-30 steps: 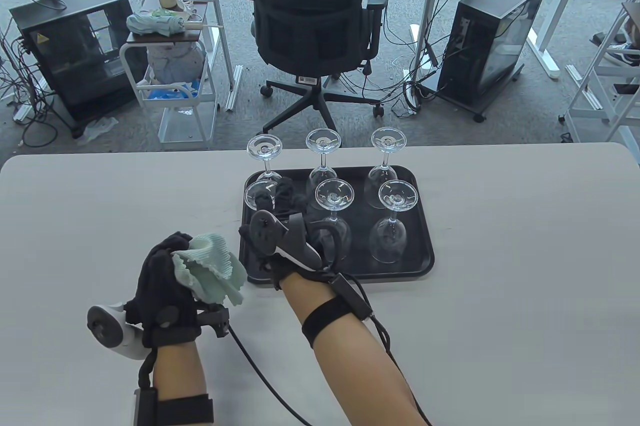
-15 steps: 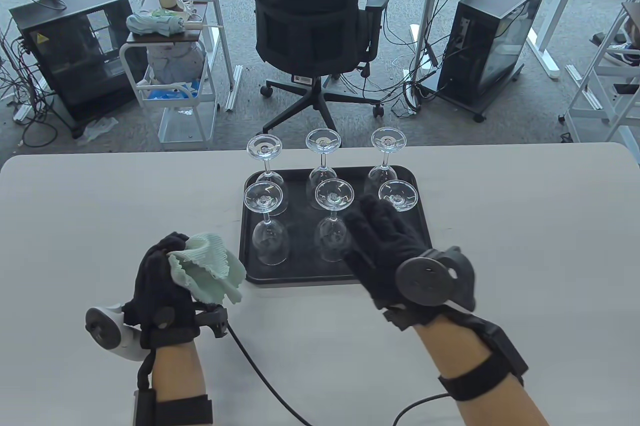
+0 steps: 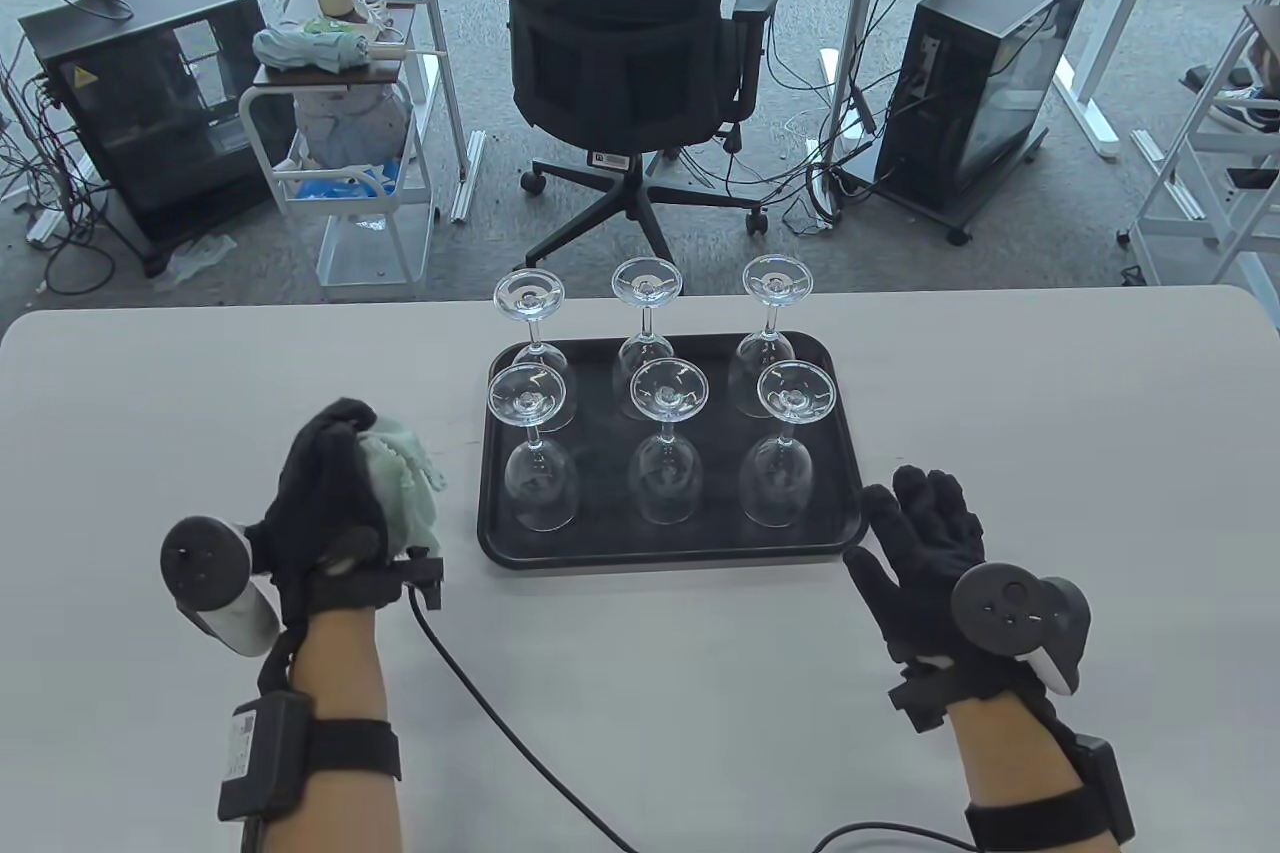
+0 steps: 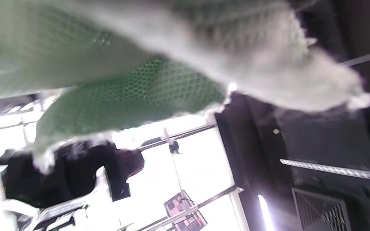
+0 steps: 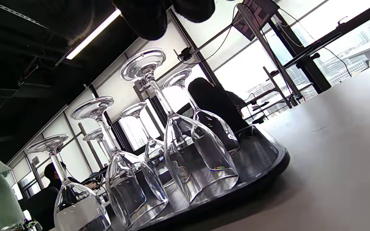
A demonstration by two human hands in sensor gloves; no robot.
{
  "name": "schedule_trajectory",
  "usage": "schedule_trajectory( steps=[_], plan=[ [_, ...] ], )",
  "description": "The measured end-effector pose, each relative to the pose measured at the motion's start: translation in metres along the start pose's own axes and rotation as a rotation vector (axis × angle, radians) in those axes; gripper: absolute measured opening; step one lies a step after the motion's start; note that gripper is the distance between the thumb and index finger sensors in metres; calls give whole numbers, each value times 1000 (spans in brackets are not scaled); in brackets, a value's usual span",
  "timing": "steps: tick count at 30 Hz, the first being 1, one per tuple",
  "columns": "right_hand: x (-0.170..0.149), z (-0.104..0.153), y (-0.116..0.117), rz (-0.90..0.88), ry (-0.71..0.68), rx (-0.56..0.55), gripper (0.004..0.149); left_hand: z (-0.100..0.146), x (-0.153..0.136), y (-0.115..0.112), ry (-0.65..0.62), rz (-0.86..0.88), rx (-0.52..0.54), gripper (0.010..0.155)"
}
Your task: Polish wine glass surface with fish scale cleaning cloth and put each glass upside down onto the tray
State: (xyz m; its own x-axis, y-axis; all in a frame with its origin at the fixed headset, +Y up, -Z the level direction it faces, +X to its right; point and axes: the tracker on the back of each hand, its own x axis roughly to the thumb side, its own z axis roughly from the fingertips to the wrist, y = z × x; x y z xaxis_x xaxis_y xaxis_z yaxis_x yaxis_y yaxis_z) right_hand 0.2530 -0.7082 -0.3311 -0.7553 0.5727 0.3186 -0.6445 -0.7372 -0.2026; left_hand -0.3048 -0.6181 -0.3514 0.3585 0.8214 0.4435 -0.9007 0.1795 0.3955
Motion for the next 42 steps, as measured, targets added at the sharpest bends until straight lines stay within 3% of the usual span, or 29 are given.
schedule_trajectory(
  steps=[2, 4, 6, 8, 9, 10, 11, 13, 15, 18, 22, 23, 27, 32, 42],
  plan=[
    [-2, -1, 1, -19, 11, 16, 68, -9, 3, -5, -9, -165, -81, 54],
    [-4, -1, 2, -14, 12, 19, 68, -8, -23, -13, 170, -354, -207, 62],
    [-5, -2, 4, -16, 15, 32, 68, 6, -68, -23, 430, -579, -375, 76],
    [-5, -3, 7, -26, 20, 43, 69, 38, -126, -30, 758, -753, -723, 89],
    [-4, -3, 7, -26, 21, 45, 69, 49, -141, -31, 850, -749, -814, 92],
    [-4, -3, 8, -25, 20, 49, 69, 65, -161, -32, 1028, -712, -905, 89],
    [-4, -2, 9, -25, 14, 41, 68, 72, -168, -32, 1069, -619, -925, 82],
    [-4, -2, 9, -25, 14, 40, 68, 68, -163, -26, 951, -660, -756, 84],
    [-4, -2, 10, -25, 17, 40, 69, 60, -151, -18, 954, -566, -709, 83],
    [-5, -3, 13, -19, 20, 51, 69, 48, -119, -10, 828, -499, -571, 75],
    [-6, -4, 22, 17, 31, 66, 69, 55, -64, -27, 434, -466, -448, 70],
    [-6, -4, 23, 20, 33, 67, 69, 58, -57, -32, 389, -487, -434, 69],
    [-2, -4, 29, 79, 27, 62, 67, 86, -20, -68, 204, -623, -461, 67],
    [4, -1, 39, 145, 4, 65, 63, 108, -3, -105, 54, -764, -512, 67],
    [8, 1, 48, 130, 19, 90, 62, 121, -12, -134, 26, -815, -585, 66]
  ],
)
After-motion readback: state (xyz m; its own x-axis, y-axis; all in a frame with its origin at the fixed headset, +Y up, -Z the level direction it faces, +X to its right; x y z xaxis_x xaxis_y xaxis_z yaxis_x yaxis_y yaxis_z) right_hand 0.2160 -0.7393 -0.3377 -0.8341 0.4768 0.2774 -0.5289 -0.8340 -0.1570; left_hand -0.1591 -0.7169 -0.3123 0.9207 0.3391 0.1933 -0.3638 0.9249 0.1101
